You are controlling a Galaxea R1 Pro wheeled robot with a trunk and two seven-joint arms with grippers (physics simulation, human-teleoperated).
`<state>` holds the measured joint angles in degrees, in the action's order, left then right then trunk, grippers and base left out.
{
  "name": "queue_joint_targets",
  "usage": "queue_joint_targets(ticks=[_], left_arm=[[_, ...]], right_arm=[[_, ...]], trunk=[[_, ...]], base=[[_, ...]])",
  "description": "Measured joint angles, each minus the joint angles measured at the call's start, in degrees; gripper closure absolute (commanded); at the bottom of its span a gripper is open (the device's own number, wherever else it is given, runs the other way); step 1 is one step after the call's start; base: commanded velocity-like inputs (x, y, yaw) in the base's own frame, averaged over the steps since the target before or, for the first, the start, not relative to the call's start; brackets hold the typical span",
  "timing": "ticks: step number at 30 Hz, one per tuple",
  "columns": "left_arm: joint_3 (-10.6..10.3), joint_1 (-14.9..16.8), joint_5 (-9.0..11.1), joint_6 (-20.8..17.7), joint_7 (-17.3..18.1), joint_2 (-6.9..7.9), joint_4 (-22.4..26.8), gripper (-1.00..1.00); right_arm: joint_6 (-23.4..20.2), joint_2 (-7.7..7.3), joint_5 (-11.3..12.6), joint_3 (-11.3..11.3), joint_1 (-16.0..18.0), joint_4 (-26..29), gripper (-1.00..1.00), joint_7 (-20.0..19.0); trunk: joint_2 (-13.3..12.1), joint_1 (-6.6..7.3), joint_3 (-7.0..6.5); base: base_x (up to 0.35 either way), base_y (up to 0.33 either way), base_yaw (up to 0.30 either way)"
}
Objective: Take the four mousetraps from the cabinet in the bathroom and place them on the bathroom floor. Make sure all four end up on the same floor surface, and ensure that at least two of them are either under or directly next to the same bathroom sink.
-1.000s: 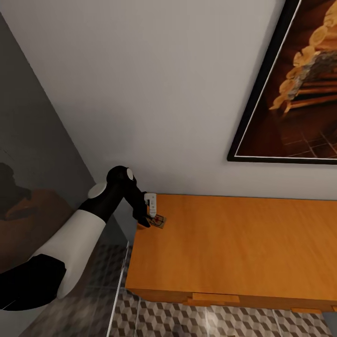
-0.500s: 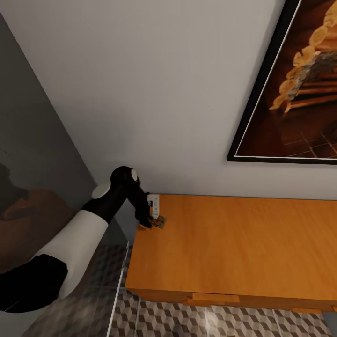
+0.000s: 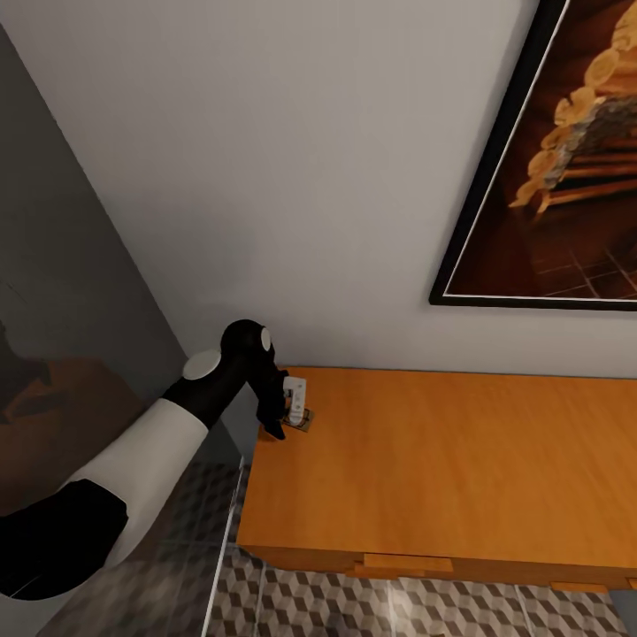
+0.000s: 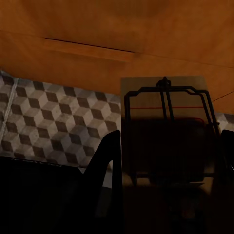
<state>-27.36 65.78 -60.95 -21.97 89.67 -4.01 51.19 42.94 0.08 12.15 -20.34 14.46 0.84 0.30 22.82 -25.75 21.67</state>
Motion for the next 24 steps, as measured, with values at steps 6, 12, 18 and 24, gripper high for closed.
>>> queue_joint_targets(ticks=[6,12,18,24], left_arm=[[-0.23,0.0,0.0,0.06,0.0,0.17,0.05,-1.0],[-0.27,0.0,0.0,0.08,0.0,0.44,0.16,-1.0],[-0.28,0.0,0.0,0.15,0.0,0.74,0.21,-1.0],[-0.28,0.0,0.0,0.16,0.0,1.5,1.62,-1.0]], right_arm=[[0.01,0.0,0.0,0.0,0.0,0.0,1.0,0.0],[0.02,0.0,0.0,0.0,0.0,0.0,1.0,0.0],[0.02,0.0,0.0,0.0,0.0,0.0,1.0,0.0],[0.0,0.0,0.0,0.0,0.0,0.0,1.0,0.0]], trunk=[[0.0,0.0,0.0],[0.0,0.0,0.0],[0.0,0.0,0.0],[0.0,0.0,0.0]], base=[[0.0,0.0,0.0],[0.0,0.0,0.0],[0.0,0.0,0.0],[0.0,0.0,0.0]])
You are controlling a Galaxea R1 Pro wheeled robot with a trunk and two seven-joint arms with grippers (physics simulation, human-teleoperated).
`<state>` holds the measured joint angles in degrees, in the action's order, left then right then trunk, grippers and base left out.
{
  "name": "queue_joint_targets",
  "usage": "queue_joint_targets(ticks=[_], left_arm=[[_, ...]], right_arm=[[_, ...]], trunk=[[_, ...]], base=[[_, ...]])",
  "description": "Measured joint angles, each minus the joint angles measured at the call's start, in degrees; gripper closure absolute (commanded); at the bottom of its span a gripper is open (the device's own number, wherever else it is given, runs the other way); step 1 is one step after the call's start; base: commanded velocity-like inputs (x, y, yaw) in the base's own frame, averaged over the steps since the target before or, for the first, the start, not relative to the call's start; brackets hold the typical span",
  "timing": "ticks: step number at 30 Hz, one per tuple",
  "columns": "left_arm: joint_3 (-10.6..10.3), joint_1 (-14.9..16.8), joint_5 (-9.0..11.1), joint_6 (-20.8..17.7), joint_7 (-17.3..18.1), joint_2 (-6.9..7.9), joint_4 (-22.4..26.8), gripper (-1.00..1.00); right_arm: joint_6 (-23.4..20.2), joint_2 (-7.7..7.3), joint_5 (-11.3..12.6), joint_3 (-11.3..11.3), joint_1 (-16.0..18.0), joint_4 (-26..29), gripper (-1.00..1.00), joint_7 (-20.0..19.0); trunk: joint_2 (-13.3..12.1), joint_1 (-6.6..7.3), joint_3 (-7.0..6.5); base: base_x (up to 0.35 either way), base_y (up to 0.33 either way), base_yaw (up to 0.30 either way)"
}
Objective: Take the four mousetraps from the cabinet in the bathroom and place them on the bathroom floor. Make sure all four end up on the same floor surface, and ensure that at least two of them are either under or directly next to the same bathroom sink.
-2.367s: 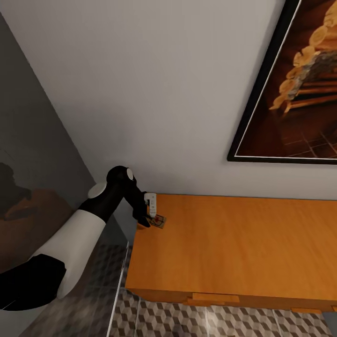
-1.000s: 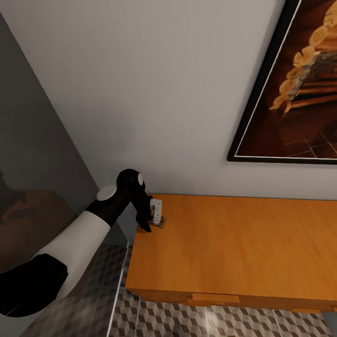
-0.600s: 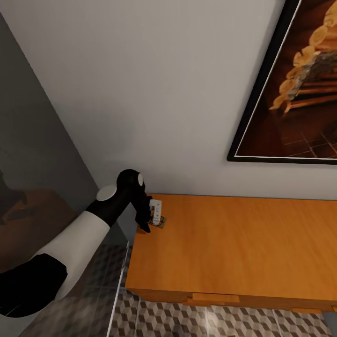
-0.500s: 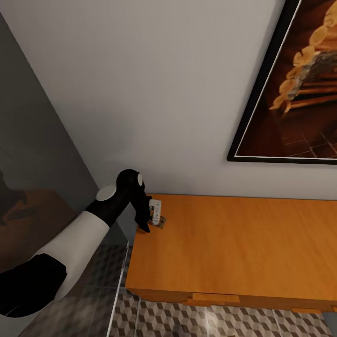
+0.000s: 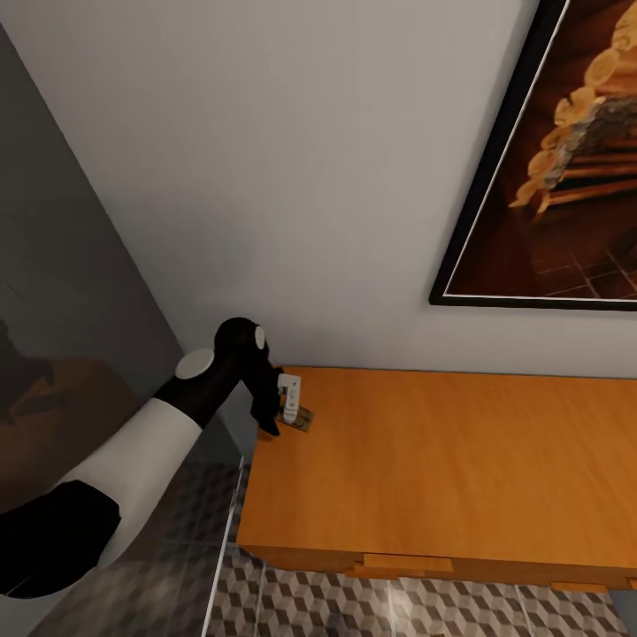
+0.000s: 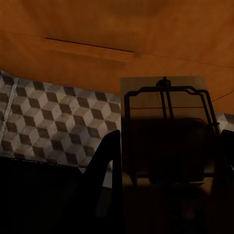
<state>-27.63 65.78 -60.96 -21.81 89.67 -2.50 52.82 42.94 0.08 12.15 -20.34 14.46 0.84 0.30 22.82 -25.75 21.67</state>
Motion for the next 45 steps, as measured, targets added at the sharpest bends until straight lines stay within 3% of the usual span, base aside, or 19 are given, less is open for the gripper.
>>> queue_joint_targets(ticks=[8,15,45], left_arm=[[0.08,0.0,0.01,-0.07,0.0,2.21,4.55,-1.0],[0.25,-0.01,-0.09,-0.08,0.05,3.1,5.77,-1.0],[-0.07,-0.01,0.0,-0.26,0.05,2.9,6.1,-1.0]], right_arm=[[-0.06,0.0,0.0,0.0,0.0,0.0,1.0,0.0],[-0.04,0.0,0.0,0.0,0.0,0.0,1.0,0.0],[-0.04,0.0,0.0,0.0,0.0,0.0,1.0,0.0]], trunk=[[0.0,0.0,0.0],[0.0,0.0,0.0],[0.0,0.0,0.19]], base=[[0.0,0.0,0.0],[0.0,0.0,0.0],[0.0,0.0,0.0]])
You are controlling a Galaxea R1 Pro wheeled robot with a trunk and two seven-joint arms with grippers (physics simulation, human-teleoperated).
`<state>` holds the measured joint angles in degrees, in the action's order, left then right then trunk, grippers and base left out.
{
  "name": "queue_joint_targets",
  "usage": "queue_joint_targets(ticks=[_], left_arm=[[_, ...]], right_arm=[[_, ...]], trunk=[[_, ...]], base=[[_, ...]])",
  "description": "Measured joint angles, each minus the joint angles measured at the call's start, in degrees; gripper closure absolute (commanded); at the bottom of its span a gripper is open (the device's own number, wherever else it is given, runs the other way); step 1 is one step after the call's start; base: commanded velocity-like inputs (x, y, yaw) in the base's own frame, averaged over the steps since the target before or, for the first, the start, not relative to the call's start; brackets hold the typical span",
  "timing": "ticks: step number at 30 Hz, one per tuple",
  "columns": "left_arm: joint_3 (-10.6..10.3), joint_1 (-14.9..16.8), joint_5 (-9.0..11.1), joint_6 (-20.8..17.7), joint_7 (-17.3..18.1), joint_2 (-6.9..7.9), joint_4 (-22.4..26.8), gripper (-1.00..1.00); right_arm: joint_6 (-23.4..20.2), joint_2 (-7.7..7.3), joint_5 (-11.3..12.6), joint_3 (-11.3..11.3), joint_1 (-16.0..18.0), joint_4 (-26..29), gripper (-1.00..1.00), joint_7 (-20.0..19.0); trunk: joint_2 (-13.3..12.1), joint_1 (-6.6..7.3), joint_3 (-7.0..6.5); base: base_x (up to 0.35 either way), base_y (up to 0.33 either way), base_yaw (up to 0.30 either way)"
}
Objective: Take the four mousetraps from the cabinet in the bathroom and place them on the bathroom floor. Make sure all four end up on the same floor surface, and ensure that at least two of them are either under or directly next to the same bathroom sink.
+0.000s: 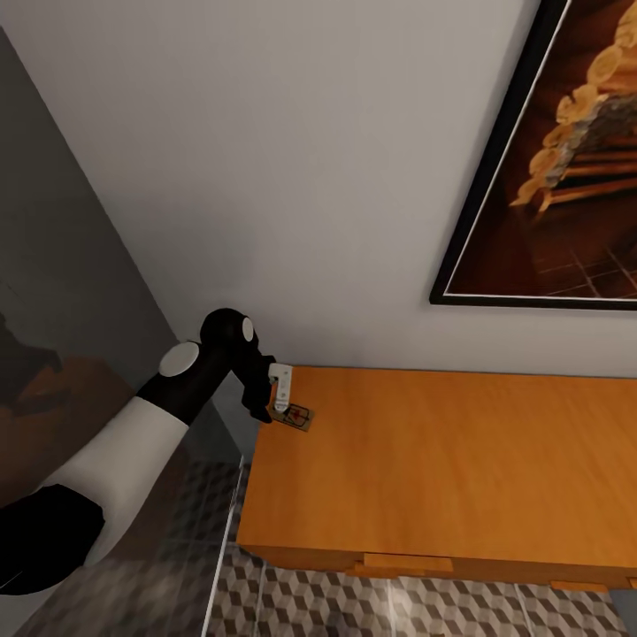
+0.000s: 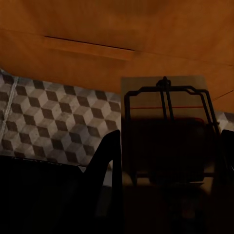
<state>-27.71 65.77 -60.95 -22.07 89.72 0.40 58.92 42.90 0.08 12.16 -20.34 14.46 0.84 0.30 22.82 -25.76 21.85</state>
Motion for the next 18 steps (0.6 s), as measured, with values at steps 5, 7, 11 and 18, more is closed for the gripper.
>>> queue_joint_targets(ticks=[5,7,11,18], left_arm=[[0.0,0.0,0.01,0.0,0.0,0.0,0.05,-1.0],[0.0,0.0,0.01,0.0,0.0,0.0,0.06,-1.0],[0.0,0.0,0.01,0.0,0.0,0.0,0.08,-1.0],[-0.11,0.01,0.1,-0.01,-0.06,-0.79,0.12,-1.0]], right_arm=[[0.02,0.01,-0.01,-0.01,0.0,0.0,1.0,0.0],[0.02,0.01,0.0,0.0,0.0,0.0,1.0,0.0],[0.01,0.02,-0.01,-0.01,0.0,0.0,1.0,0.0],[0.01,0.06,-0.01,0.0,0.0,0.01,1.0,0.0]], trunk=[[0.0,0.0,0.3],[0.0,0.0,0.44],[0.0,0.0,0.71],[0.0,0.0,1.2]], base=[[0.0,0.0,0.0],[0.0,0.0,0.0],[0.0,0.0,0.0],[0.0,0.0,0.0]])
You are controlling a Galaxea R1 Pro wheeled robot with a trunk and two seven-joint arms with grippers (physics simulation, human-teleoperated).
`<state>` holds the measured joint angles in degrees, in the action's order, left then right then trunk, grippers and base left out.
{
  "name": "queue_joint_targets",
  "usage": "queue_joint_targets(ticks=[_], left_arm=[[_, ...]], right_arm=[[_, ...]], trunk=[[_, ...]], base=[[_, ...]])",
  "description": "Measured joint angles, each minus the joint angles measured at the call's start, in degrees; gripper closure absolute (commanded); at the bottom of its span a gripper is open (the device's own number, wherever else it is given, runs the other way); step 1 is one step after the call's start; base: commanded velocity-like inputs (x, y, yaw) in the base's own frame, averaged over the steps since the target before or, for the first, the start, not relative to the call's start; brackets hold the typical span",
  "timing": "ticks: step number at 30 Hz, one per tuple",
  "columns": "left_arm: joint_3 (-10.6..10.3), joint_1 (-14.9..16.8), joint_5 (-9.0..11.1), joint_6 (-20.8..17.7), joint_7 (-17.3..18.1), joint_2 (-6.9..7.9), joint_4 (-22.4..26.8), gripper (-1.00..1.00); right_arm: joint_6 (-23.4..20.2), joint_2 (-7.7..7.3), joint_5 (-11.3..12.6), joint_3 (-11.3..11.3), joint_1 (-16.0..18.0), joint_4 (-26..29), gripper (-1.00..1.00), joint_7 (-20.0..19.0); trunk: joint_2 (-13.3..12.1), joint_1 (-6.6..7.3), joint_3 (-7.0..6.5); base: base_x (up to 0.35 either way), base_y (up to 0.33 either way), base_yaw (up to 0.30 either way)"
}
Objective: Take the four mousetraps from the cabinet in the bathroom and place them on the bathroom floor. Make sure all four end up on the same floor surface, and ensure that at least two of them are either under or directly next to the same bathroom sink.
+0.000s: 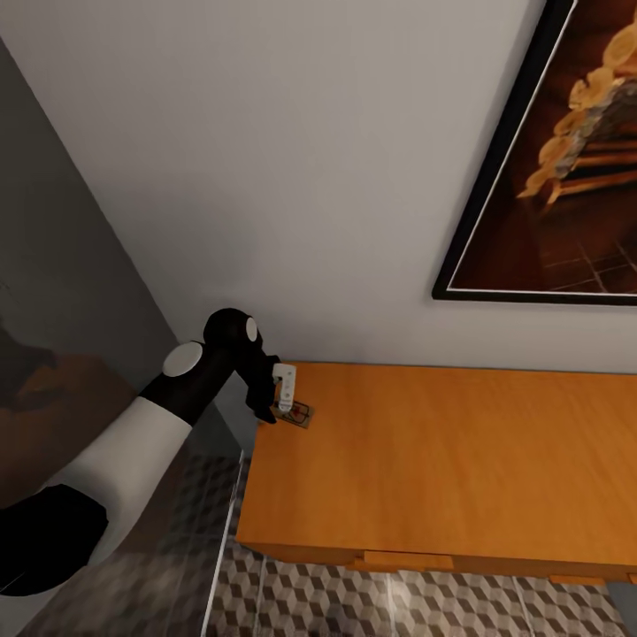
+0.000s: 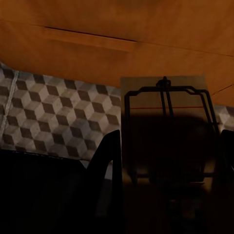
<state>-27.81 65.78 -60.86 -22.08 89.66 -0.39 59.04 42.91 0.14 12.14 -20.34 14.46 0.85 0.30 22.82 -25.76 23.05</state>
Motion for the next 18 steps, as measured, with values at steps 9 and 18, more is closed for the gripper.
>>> queue_joint_targets(ticks=[9,18], left_arm=[[0.0,0.0,0.0,0.01,0.0,-0.92,0.07,-1.0],[-0.07,0.0,0.0,-0.01,0.0,-1.22,0.01,-1.0]], right_arm=[[0.03,-0.02,0.01,0.01,0.0,0.0,1.0,0.0],[0.0,-0.05,0.01,0.0,0.0,-0.01,1.0,0.0]], trunk=[[0.0,0.0,0.4],[0.0,0.0,0.45]], base=[[0.0,0.0,0.0],[0.0,0.0,0.0]])
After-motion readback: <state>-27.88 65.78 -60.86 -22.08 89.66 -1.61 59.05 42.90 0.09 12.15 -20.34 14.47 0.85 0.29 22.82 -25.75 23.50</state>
